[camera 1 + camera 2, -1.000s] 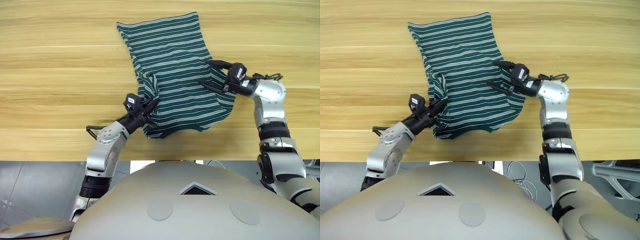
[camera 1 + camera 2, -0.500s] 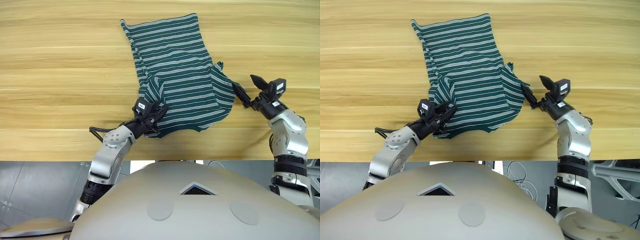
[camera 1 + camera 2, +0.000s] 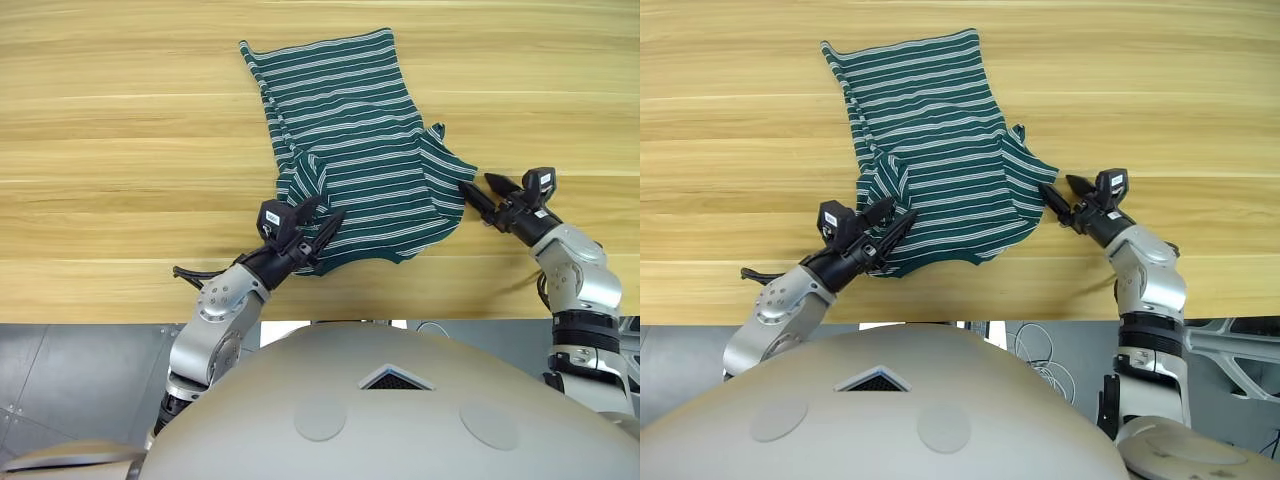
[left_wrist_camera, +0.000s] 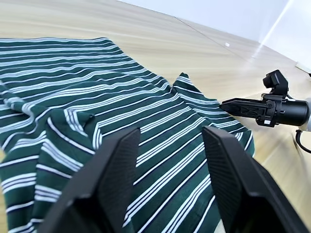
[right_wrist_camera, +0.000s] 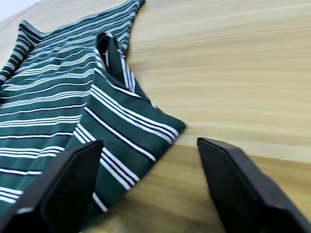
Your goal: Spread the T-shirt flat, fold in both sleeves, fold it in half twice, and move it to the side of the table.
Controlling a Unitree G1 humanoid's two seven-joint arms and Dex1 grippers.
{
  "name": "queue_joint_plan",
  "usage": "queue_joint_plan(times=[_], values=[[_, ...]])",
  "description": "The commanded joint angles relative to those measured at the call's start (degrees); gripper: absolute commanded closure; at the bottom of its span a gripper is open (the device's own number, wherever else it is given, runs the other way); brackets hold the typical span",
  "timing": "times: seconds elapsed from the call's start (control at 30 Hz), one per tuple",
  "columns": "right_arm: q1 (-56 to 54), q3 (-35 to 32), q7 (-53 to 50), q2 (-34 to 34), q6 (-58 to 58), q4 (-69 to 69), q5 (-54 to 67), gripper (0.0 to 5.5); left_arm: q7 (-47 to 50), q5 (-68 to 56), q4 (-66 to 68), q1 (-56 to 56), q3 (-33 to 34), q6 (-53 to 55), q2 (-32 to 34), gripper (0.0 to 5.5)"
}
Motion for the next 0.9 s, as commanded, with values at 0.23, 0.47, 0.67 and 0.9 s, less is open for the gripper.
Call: queue_joint_plan(times=[0.23, 0.47, 0.67, 0.9], values=[[-3.07, 3.52, -1.72, 1.92, 1.16, 2.38, -3.03, 3.68, 0.28, 6.27, 16.55, -1.71, 0.95, -8.64, 1.7, 3.24], [-3.54, 2.95, -3.5, 2.17, -3.18, 1.89, -4.39, 4.92, -1.67, 6.63, 29.49, -1.53, 1.25, -14.04, 0.71, 3.24], [-0.43, 4.44, -0.16, 2.18, -3.26, -8.19, -2.22, 5.47, -2.26, 6.89, 29.99, -1.39, 0.72, -15.09, 0.61, 3.24], [1.21, 8.54, 1.69, 2.51, -2.44, -19.09, -1.71, 5.47, -2.25, 7.28, 28.67, -1.11, -0.17, -15.16, 0.58, 3.24]])
